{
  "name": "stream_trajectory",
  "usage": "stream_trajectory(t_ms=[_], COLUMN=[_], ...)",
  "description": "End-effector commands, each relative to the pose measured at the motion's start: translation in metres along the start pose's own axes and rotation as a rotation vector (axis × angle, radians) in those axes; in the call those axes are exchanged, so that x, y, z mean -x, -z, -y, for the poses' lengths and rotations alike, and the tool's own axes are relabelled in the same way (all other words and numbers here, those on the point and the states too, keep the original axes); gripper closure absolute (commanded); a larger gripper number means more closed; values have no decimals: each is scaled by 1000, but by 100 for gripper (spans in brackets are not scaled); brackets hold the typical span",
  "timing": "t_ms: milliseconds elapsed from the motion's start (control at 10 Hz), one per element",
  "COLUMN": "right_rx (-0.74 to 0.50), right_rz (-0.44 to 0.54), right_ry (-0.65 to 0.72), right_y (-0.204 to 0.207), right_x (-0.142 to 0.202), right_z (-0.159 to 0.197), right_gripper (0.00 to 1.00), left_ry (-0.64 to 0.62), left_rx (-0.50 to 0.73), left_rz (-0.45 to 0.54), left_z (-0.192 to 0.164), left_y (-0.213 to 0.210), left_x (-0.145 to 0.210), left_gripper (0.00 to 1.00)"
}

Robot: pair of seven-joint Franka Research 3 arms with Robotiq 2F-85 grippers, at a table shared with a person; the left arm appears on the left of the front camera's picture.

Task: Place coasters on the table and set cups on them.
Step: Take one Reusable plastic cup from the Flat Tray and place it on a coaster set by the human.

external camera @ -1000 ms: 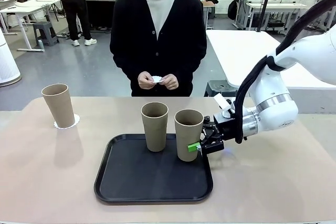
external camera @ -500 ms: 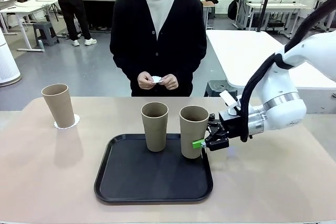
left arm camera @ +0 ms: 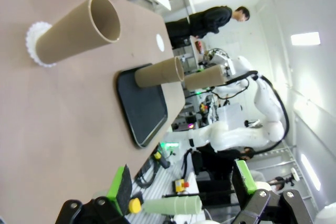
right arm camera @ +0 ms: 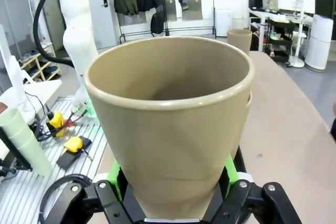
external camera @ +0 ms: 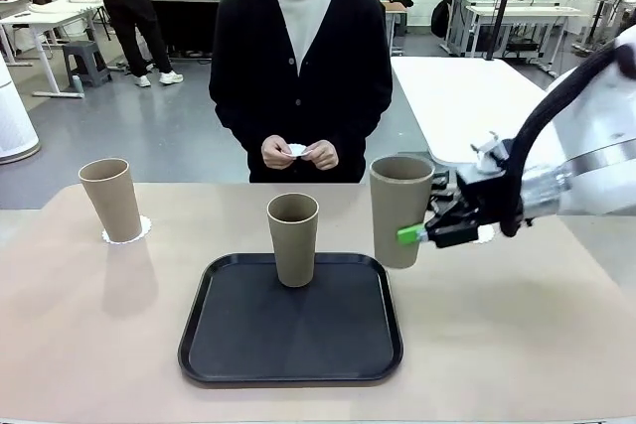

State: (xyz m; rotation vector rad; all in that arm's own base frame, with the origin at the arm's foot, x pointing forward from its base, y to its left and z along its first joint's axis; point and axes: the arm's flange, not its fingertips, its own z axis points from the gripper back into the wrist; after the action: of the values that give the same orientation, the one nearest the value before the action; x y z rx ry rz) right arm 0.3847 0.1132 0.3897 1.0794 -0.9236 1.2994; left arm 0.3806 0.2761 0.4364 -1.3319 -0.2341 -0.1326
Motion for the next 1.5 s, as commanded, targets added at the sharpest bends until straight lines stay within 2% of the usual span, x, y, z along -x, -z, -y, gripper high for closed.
stream_trajectory(t_ms=[0, 300, 400, 600, 700, 800, 900, 1200, 1400], right_rx=[24, 79, 43, 43, 52, -26, -5, -63, -2], right_rz=[-10, -9, -4, -4, -9, 0, 15, 25, 40], right_ry=[8, 47, -14, -14, -2, -44, -67, -118, -86], right_y=[-12, -16, -19, -19, -20, -43, -73, -150, -195], right_x=[-28, -31, -45, -45, -44, -36, -36, -34, -30], right_z=[-25, -24, -25, -25, -25, -8, 16, 59, 85], right_gripper=[37, 37, 37, 37, 18, 18, 18, 18, 18], left_ry=[-3, -3, -3, -3, -3, -3, -3, -3, -3], left_rx=[6, 6, 6, 6, 6, 6, 6, 6, 6], left_rz=[4, 4, 4, 4, 4, 4, 4, 4, 4], left_z=[3, 3, 3, 3, 3, 3, 3, 3, 3], left_y=[-2, -2, -2, -2, -2, -2, -2, -2, -2], left_x=[0, 0, 0, 0, 0, 0, 0, 0, 0], left_gripper=[0, 0, 0, 0, 0, 0, 0, 0, 0])
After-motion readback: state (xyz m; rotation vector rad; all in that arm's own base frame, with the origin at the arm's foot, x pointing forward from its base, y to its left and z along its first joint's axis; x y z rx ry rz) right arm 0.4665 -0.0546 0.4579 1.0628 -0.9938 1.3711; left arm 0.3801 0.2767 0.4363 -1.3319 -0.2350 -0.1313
